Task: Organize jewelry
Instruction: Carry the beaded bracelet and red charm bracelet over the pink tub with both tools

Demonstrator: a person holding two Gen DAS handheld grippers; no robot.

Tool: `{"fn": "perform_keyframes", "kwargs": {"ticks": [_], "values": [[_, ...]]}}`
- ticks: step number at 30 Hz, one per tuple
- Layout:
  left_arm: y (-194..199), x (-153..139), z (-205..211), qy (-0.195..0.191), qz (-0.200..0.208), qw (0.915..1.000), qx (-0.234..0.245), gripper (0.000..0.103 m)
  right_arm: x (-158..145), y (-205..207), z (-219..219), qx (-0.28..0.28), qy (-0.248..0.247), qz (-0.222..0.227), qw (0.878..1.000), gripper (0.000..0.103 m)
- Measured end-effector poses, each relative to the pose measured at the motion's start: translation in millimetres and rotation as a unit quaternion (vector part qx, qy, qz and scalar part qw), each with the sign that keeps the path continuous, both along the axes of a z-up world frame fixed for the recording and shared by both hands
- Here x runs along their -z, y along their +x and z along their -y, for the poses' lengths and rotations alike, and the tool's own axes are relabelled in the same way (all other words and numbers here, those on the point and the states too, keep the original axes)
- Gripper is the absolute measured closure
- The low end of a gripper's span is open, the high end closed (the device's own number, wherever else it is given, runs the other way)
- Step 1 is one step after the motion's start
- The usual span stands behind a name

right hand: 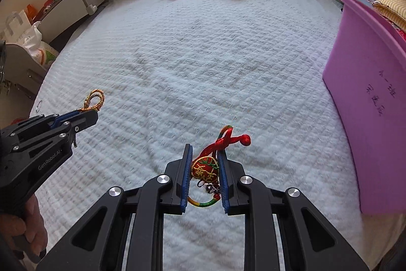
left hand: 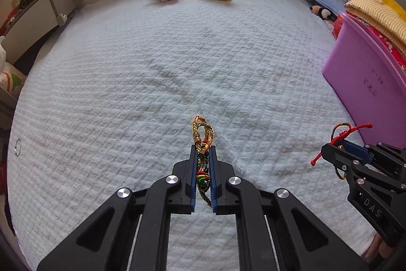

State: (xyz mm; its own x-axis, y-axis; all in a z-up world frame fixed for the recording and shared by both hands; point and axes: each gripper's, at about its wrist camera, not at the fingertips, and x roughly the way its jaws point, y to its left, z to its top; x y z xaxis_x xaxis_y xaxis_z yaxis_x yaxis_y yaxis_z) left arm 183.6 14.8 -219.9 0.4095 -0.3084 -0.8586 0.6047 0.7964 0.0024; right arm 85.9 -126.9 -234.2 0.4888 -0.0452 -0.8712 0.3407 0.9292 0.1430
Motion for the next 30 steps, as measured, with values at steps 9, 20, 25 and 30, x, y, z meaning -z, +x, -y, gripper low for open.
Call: {"fn": "perform_keyframes", "kwargs": {"ticks": [9, 20, 25, 30], "values": [[-59, -85, 3, 0.002, -0.01, 0.9987, 0.049, 0.094, -91, -75, -10, 0.013, 0.007, -0.019, 1.0, 0.084], [-123, -167, 72, -0.028, -0.014, 0.9915, 0.127, 0.094, -192, -161, 52, 0.094, -0.003, -0.001, 0.996, 0.084], [-149, -189, 131, -0.048, -0.009, 0.9878, 0.147, 0.094, -219, -187, 109, 0.11, -0.022, 0.017, 0.993, 0.084], [-168, -193, 197, -0.055, -0.003, 0.9906, 0.125, 0.094, -218, -197, 181, 0.086, -0.02, 0.025, 0.996, 0.084]]}}
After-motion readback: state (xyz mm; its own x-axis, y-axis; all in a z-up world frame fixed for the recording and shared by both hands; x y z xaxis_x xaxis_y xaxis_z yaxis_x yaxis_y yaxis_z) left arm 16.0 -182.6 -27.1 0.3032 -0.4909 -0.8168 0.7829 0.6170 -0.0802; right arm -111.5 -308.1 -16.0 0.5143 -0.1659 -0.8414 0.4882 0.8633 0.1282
